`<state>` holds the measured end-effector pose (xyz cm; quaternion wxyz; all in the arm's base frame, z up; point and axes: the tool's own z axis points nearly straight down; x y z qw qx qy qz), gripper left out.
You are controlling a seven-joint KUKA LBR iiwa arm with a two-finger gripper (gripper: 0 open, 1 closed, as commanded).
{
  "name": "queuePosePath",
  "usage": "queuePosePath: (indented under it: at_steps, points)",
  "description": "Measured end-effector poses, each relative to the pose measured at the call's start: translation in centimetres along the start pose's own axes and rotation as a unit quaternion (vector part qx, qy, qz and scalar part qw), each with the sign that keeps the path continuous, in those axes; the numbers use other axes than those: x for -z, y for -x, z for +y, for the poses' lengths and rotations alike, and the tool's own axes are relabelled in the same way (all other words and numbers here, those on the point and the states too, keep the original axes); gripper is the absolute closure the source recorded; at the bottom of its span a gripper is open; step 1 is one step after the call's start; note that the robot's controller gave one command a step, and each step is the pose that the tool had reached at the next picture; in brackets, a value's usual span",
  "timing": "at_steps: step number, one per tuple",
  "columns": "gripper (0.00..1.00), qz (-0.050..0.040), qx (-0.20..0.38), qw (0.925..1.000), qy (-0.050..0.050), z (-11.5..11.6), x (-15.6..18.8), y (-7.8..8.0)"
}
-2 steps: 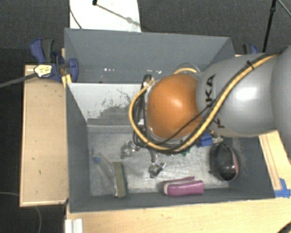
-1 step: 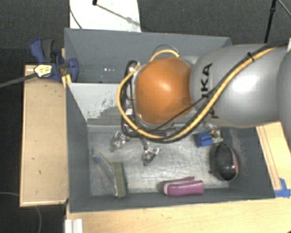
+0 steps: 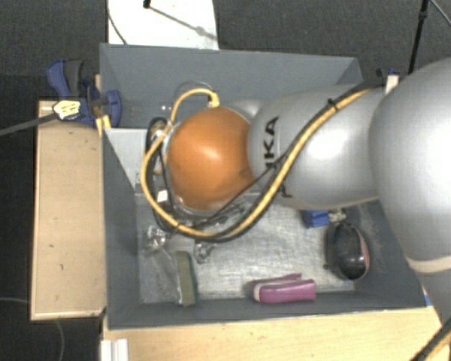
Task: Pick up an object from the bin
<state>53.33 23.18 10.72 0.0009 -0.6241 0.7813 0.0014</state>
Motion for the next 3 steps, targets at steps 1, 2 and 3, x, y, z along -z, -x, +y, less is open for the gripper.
queuePosePath:
  at_steps: [1,2,3]
  points:
    - [0.00,0.0012,0.159,0.9872,0.001,3.7,-2.0,-0.5]
    - [1.00,0.0009,0.156,0.9878,0.001,3.6,-1.9,-0.4]
    - [1.00,-0.0015,0.164,0.9865,-0.005,2.7,17.0,0.2]
